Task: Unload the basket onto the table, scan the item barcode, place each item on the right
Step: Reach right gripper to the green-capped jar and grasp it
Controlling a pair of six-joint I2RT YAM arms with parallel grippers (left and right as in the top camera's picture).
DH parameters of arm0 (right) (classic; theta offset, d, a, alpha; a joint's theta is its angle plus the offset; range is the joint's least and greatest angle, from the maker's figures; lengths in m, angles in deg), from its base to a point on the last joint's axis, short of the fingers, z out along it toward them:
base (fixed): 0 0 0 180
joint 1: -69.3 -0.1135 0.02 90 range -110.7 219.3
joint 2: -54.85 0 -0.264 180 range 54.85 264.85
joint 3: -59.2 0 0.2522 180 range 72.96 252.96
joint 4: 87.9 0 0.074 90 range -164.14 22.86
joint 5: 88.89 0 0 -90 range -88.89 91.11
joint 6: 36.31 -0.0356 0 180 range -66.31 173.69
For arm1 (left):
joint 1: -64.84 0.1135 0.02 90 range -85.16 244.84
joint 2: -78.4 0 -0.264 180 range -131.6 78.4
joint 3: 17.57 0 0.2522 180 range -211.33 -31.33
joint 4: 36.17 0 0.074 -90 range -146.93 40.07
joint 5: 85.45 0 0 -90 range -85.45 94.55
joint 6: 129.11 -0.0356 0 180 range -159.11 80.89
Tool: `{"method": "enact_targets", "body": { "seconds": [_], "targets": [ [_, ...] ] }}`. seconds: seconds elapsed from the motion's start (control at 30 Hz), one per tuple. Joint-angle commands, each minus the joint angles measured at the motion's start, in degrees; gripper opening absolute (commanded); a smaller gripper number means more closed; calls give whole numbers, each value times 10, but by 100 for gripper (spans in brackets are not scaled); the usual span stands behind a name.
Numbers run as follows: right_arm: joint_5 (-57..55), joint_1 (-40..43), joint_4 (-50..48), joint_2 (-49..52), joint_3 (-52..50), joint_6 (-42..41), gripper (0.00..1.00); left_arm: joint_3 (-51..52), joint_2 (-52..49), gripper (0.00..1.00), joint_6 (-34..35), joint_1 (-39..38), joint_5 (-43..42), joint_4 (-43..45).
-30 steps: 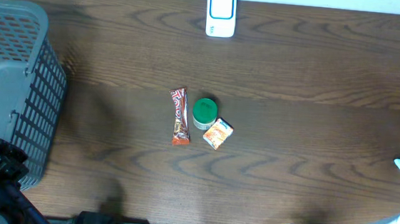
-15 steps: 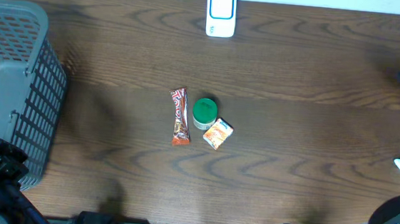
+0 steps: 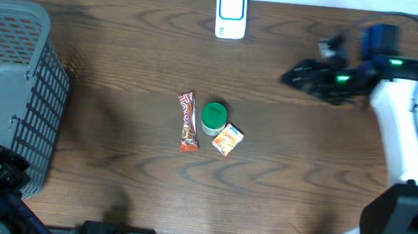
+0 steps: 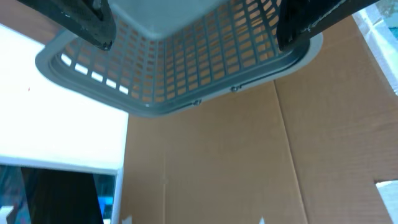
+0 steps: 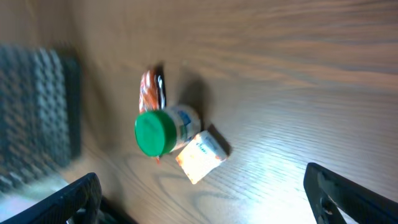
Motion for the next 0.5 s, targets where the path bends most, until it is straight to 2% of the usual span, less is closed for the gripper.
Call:
{"method": "enact_targets", "body": {
  "seconds": [0.0,0.07,0.2,0.33,0.47],
  "targets": [
    [-114,-94,-5,3,-3,17,99,2,8,83,5,-1,7,-10],
    [-205,-158,-14,5,-3,17,99,2,10,83,5,-1,7,-15],
    [-312,-257,-45,14,-3,16,99,2,20,83,5,-1,7,-39],
    [-330,-317,-82,31,-3,32,99,2,40,83,5,-1,7,-63],
    [-329,-324,-93,65,-3,34,99,3,72,83,5,-1,7,-78]
  ]
}}
